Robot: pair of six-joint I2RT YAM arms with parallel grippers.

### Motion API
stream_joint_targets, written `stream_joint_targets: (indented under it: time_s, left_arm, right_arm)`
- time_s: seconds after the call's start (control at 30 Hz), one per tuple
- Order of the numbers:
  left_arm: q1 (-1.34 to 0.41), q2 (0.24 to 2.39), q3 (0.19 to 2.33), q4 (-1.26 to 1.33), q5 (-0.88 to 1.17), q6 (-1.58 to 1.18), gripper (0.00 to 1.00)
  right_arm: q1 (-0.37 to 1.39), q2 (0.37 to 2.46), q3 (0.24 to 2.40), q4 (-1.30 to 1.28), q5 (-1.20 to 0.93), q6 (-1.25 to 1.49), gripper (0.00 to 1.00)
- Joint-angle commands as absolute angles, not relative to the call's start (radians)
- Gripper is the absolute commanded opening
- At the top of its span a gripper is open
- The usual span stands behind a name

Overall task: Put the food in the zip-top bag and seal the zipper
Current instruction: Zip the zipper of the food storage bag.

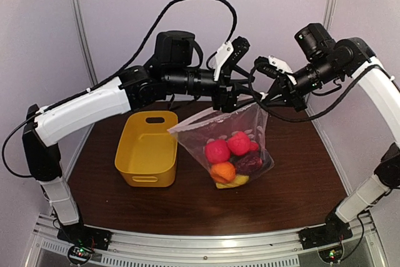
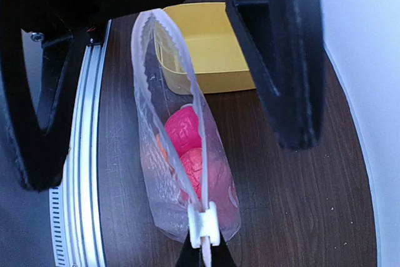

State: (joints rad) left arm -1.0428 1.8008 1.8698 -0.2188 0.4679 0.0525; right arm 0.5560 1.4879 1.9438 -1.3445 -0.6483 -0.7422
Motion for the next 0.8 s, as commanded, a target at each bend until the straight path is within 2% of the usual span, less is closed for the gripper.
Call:
stream_joint_targets:
  time_s: [0.0,0.1,0.3,0.53,0.7,0.77]
  left_arm:
    - [-1.048,1.881,1.941,-0.281,0.464,0.028,0.63]
    - [-1.048,1.908,1.943,-0.276,0.482,-0.038,0.54]
    - [-1.046,1.919,1.935,-0.265,0.504,-0.09,0.44]
    - [-1.046,1.927,1.932,-0.247,0.529,-0.101,0.25]
    - [-1.046,1.942,1.934,-0.262,0.54,-0.103,0.06]
    - [-1.046,1.943,1.933,-0.267,0.541,-0.103,0.01]
  right_arm:
    - [0.573,1.485,1.939,-1.354,-0.647,-0.727,0.0]
    - [0.58,1.474,1.909,-1.331,-0.643,-0.714,0.0]
    - [0.584,1.453,1.878,-1.316,-0.631,-0.707,0.0]
    - [0.584,1.427,1.838,-1.304,-0.623,-0.704,0.0]
    - [0.583,1.402,1.816,-1.285,-0.611,-0.696,0.0]
    - [0.584,1.391,1.805,-1.269,-0.593,-0.694,0.0]
